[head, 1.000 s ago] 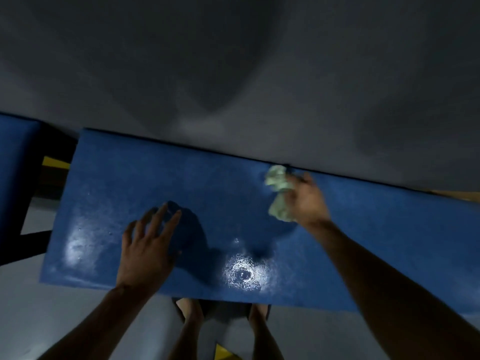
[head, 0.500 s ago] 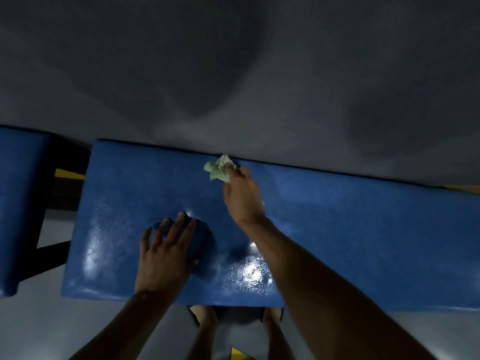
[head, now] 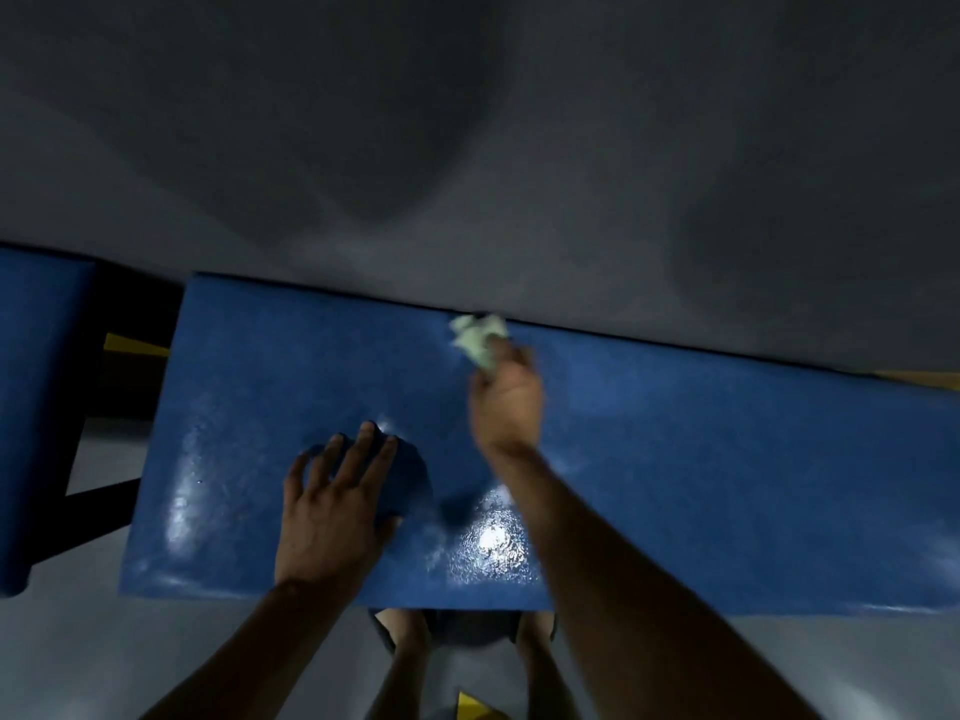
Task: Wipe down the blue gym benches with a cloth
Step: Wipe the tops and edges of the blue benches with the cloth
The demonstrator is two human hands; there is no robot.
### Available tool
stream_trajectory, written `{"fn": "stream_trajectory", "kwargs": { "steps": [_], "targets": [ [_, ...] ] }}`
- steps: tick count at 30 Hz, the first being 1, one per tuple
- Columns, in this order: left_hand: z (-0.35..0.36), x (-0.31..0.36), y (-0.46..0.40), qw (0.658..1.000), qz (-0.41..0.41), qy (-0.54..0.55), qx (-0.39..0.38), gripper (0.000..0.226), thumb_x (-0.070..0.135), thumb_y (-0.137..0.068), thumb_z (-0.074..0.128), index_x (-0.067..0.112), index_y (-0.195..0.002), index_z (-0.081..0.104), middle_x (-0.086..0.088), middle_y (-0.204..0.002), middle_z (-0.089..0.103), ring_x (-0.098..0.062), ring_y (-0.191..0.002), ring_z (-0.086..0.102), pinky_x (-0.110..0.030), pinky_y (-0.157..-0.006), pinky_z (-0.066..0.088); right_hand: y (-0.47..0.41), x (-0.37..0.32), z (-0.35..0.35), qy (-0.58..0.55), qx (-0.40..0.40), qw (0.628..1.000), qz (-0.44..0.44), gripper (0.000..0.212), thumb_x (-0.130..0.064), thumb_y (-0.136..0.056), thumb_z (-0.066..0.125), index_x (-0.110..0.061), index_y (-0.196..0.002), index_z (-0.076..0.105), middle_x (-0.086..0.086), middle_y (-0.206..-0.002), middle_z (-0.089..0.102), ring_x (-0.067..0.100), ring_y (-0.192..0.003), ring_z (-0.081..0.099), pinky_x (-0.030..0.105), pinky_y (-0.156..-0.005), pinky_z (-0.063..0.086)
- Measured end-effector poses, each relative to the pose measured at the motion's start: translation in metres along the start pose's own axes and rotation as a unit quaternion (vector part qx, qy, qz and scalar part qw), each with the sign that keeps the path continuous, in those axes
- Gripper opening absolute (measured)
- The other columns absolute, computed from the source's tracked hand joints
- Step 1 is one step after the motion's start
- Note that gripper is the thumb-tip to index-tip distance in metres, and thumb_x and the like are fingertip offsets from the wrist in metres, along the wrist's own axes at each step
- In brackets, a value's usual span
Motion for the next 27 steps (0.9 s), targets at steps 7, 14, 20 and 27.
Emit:
{"fn": "stream_trajectory", "kwargs": {
  "steps": [7, 14, 20, 27],
  "targets": [
    [0.001, -0.001, 0.000, 1.000, 0.001, -0.002, 0.006, 0.089, 0.045, -0.061, 0.084, 0.024, -0.141, 0.050, -0.003, -0.150, 0.046, -0.036, -0.130, 0.047, -0.054, -0.107, 0.029, 0.003, 0.027, -0.024, 0.149, -0.082, 0.964, -0.205, 0.038, -0.021, -0.090, 0.055, -0.021, -0.128, 0.057, 0.011, -0.130, 0.057, 0.034, -0.107, 0.057, 0.039, -0.096, 0.044],
    [0.003, 0.002, 0.002, 1.000, -0.002, 0.018, 0.007, 0.088, 0.039, -0.062, 0.083, 0.022, -0.142, 0.049, -0.006, -0.152, 0.043, -0.037, -0.132, 0.044, -0.053, -0.107, 0.030, 0.016, 0.158, -0.114, 0.080, 0.087, 0.989, 0.084, 0.040, -0.014, -0.078, 0.051, -0.006, -0.115, 0.064, 0.019, -0.095, 0.057, 0.043, -0.085, 0.061, 0.034, -0.076, 0.046],
    [0.002, 0.000, 0.000, 1.000, 0.001, 0.011, -0.007, 0.090, 0.041, -0.061, 0.083, 0.024, -0.142, 0.048, -0.005, -0.151, 0.045, -0.038, -0.130, 0.046, -0.054, -0.107, 0.033, 0.072, 0.016, 0.029, -0.032, -0.014, 0.997, -0.063, 0.051, -0.012, -0.081, 0.050, -0.014, -0.131, 0.051, 0.013, -0.118, 0.054, 0.035, -0.089, 0.060, 0.040, -0.080, 0.051],
    [0.001, 0.003, 0.001, 1.000, 0.001, 0.003, 0.003, 0.092, 0.043, -0.061, 0.085, 0.023, -0.142, 0.048, -0.006, -0.150, 0.045, -0.039, -0.129, 0.046, -0.055, -0.106, 0.034, 0.063, 0.091, -0.019, 0.079, -0.115, 0.974, -0.180, 0.050, -0.042, -0.082, 0.055, -0.032, -0.131, 0.052, 0.002, -0.131, 0.051, 0.028, -0.100, 0.064, 0.041, -0.083, 0.056]
  ]
}}
Point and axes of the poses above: each hand's wrist, its own y-axis away from the middle knuckle, its own z-axis out of the palm, x = y × z, the point moved 6 cm from there along -y, towards the middle knuckle
